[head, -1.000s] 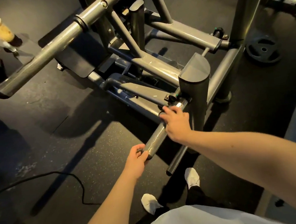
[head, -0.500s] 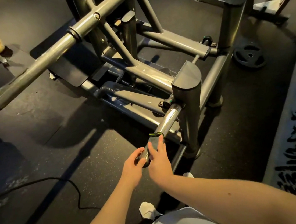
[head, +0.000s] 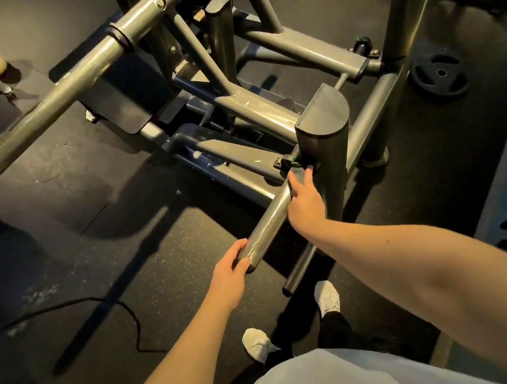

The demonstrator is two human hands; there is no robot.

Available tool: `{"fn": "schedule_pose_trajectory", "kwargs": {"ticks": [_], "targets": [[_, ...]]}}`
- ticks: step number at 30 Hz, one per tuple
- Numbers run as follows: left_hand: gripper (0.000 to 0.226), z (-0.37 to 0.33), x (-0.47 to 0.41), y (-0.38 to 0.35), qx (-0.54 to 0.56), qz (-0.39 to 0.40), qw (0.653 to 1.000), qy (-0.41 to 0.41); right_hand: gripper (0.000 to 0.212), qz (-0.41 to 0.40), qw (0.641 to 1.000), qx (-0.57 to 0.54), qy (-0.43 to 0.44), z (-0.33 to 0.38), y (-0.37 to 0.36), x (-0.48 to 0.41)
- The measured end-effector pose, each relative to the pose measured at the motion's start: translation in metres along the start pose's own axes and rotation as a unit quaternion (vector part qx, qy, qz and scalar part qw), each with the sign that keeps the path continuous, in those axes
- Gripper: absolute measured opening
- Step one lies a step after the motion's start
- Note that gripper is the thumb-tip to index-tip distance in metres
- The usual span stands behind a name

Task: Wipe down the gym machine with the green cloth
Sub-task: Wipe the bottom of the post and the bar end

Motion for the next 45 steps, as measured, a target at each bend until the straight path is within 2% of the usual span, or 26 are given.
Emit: {"fn": "schedule_pose_trajectory", "kwargs": {"ticks": [3, 5, 8, 11, 14, 16, 19, 22, 24, 28, 31, 34, 38, 42, 45], "targets": [[0.046, -0.001, 0.0, 0.0, -0.01, -0.014, 1.0, 0.0, 0.065, 0.027, 0.993, 0.106, 0.052, 0.011, -0.019, 0.032], [0.045, -0.001, -0.001, 0.001, -0.012, -0.028, 1.0, -0.005, 0.066, 0.073, 0.976, 0.176, 0.101, 0.019, -0.037, 0.069], [0.046, 0.001, 0.0, 0.0, -0.011, -0.039, 0.999, 0.003, 0.077, 0.152, 0.944, 0.226, 0.188, 0.017, -0.062, 0.114], [0.046, 0.005, 0.003, -0.001, 0.036, -0.054, 0.998, 0.027, 0.08, 0.197, 0.904, 0.263, 0.273, 0.012, -0.062, 0.112], [0.035, 0.007, 0.004, -0.001, 0.071, -0.066, 0.995, 0.037, 0.069, 0.196, 0.878, 0.272, 0.34, 0.012, -0.044, 0.07], [0.03, 0.008, 0.005, -0.001, 0.087, -0.075, 0.992, 0.043, 0.057, 0.172, 0.887, 0.274, 0.331, 0.011, -0.023, 0.028], [0.029, 0.009, 0.007, -0.002, 0.109, -0.085, 0.989, 0.044, 0.04, 0.14, 0.897, 0.326, 0.263, 0.017, 0.004, -0.027], [0.032, 0.008, 0.013, -0.004, 0.111, -0.102, 0.988, 0.044, 0.029, 0.129, 0.893, 0.373, 0.217, 0.03, 0.005, -0.031], [0.034, 0.008, 0.015, -0.005, 0.107, -0.122, 0.986, 0.041, 0.026, 0.141, 0.888, 0.372, 0.229, 0.038, -0.01, -0.007], [0.031, 0.01, 0.017, -0.006, 0.096, -0.166, 0.981, 0.041, 0.022, 0.182, 0.874, 0.29, 0.346, 0.042, -0.059, 0.068], [0.036, 0.007, 0.016, -0.007, 0.114, -0.172, 0.977, 0.046, 0.032, 0.208, 0.873, 0.212, 0.386, 0.033, -0.068, 0.082], [0.03, 0.007, 0.013, -0.007, 0.121, -0.158, 0.979, 0.051, 0.049, 0.207, 0.867, 0.213, 0.4, 0.02, -0.048, 0.059], [0.033, 0.004, 0.011, -0.008, 0.117, -0.108, 0.986, 0.039, 0.047, 0.13, 0.901, 0.182, 0.371, 0.007, -0.002, 0.008], [0.039, 0.003, 0.011, -0.011, 0.099, -0.084, 0.991, 0.032, 0.058, 0.069, 0.954, 0.179, 0.231, -0.004, 0.009, -0.02], [0.04, 0.006, 0.008, -0.011, 0.094, -0.074, 0.992, 0.03, 0.065, 0.023, 0.985, 0.108, 0.133, 0.009, -0.008, 0.016]]}}
Point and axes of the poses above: each hand's wrist, its own x-axis away from the middle knuckle, its own y-axis out of the back of the hand, z = x × y, the point moved 4 cm from there along -x, towards the middle knuckle, and after that the axes turned 3 degrees about z, right-handed, at the moved point
